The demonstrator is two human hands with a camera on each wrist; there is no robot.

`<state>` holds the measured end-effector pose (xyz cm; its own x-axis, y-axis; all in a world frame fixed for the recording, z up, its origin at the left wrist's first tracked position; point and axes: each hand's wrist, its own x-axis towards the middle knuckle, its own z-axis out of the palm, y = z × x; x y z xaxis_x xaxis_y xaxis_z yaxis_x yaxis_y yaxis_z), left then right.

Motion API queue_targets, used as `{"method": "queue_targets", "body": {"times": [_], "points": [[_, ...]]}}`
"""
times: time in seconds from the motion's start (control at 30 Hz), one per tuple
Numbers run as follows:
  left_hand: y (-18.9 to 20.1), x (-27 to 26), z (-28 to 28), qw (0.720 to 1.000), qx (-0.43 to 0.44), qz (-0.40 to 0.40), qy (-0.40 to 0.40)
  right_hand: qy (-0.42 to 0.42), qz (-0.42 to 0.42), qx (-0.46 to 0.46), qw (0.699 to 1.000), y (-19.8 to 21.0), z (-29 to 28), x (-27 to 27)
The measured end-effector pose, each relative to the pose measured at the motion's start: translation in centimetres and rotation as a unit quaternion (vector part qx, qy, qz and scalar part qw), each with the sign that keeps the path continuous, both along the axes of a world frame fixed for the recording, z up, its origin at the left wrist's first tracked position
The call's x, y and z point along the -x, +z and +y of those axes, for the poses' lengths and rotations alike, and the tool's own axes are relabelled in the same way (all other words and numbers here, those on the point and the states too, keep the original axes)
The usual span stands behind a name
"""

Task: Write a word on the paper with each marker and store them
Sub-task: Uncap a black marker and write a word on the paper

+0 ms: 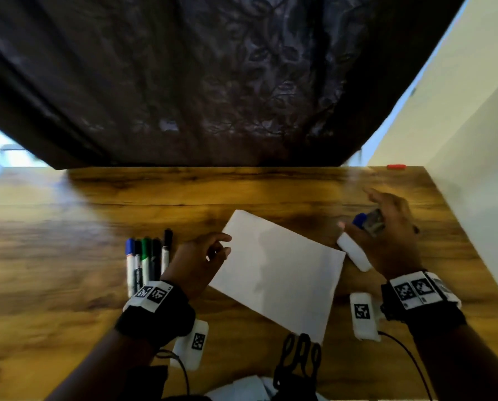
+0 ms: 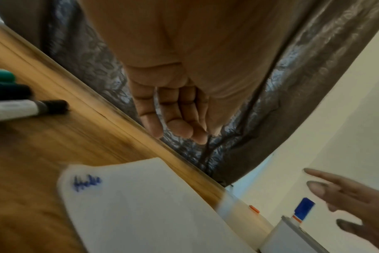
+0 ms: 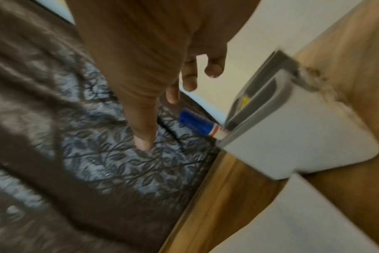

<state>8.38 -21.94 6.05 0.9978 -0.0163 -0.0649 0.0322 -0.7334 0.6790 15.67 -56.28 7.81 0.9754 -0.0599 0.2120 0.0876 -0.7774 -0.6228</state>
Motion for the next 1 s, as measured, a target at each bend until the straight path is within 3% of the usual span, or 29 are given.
{"method": "queue_targets", "body": {"times": [0.17,0.27,0.43,0.5,0.6,0.83,1.0], "points": [[-0.5,2.3,6.5,0.997,-0.007,0.032,0.065,0.093,-0.105,0.071,0.988,0.6,8.9,-0.2],[-1.1,3.6,9.9,0.995,-0.013,0.052,0.088,0.194,-0.044,-0.011,0.98,0.1,16.0,0.2],[-2.1,5.6,14.6,0.992,-0.019,0.026,0.124,0.343,0.118,-0.01,0.932,-3.2,26.3,1.0],[-2.7,6.2,15.8,0.991,-0.018,0.024,0.129,0.34,0.208,-0.018,0.917,-4.7,29.3,1.3],[-3.6,6.8,17.1,0.992,-0.019,0.018,0.122,0.31,0.269,0.008,0.912,-7.1,32.9,1.3],[-5.0,7.0,19.6,0.994,-0.019,0.013,0.111,0.204,0.308,0.061,0.927,-8.7,37.2,1.5],[-4.6,6.2,20.2,0.995,-0.011,-0.01,0.094,0.175,0.324,0.041,0.929,-8.6,38.0,1.7]]}}
